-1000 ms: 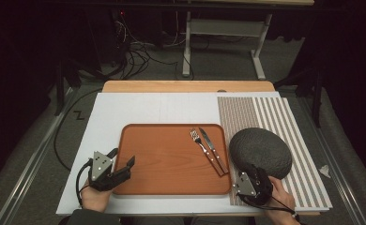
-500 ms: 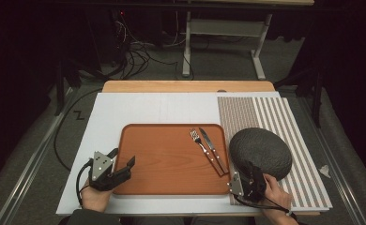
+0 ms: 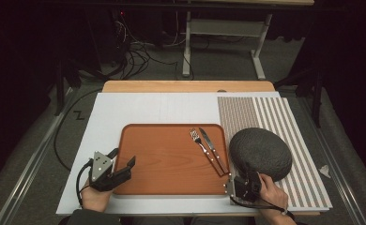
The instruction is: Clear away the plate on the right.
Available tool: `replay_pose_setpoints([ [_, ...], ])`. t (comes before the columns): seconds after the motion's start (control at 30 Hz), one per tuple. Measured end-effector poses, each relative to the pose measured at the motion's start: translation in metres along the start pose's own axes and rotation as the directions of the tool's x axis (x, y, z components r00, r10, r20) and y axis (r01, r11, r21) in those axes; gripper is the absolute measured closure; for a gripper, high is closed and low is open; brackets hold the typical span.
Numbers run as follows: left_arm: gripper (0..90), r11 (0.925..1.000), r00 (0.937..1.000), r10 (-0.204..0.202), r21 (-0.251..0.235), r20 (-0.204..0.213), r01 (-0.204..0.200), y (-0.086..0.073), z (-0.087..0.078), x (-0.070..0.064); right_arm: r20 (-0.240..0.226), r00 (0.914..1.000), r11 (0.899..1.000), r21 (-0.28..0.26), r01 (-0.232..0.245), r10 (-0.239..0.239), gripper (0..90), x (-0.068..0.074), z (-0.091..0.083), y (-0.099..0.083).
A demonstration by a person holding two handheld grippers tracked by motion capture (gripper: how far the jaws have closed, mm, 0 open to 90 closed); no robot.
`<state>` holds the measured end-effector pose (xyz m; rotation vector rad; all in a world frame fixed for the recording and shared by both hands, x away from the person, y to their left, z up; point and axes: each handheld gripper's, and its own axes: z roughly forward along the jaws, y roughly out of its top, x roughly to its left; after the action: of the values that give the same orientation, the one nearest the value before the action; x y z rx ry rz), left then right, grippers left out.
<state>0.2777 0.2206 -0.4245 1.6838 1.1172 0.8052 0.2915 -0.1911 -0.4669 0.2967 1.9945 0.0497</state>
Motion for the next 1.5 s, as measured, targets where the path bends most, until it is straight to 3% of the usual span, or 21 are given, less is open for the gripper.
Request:
replay_pose_setpoints([
  [0.13, 32.7, 1.0, 1.0, 0.004, 0.002, 0.001, -0.004, 0.0, 0.0, 0.0, -0.007, 0.9995, 0.999, -0.001, 0.032, -0.032, 80.3, 0.002, 0.001, 0.001],
  [0.4, 32.7, 1.0, 1.0, 0.001, 0.0, -0.001, -0.001, 0.0, -0.001, 0.0, -0.005, 0.9977, 0.998, 0.019, 0.067, -0.067, 81.5, 0.003, 0.0, 0.002],
  [0.7, 32.7, 1.0, 1.0, -0.002, 0.0, -0.003, 0.002, 0.0, -0.001, 0.001, 0.03, 0.9979, 0.998, -0.006, 0.057, -0.057, 86.1, -0.004, -0.004, -0.004],
  [1.23, 32.7, 1.0, 1.0, -0.001, 0.002, -0.004, 0.001, 0.0, -0.001, 0.001, 0.008, 0.9993, 0.999, -0.015, 0.037, -0.037, 87.3, -0.017, -0.009, -0.009],
  [1.4, 32.7, 1.0, 1.0, -0.003, 0.0, -0.006, 0.003, 0.0, -0.001, 0.001, 0.002, 0.9984, 0.998, -0.017, 0.057, -0.057, 87.3, -0.016, -0.008, -0.009],
  [1.5, 32.8, 1.0, 1.0, -0.004, 0.003, -0.006, 0.004, 0.0, 0.0, 0.001, -0.012, 0.9993, 0.999, -0.016, 0.035, -0.035, 87.4, -0.023, -0.011, -0.01],
])
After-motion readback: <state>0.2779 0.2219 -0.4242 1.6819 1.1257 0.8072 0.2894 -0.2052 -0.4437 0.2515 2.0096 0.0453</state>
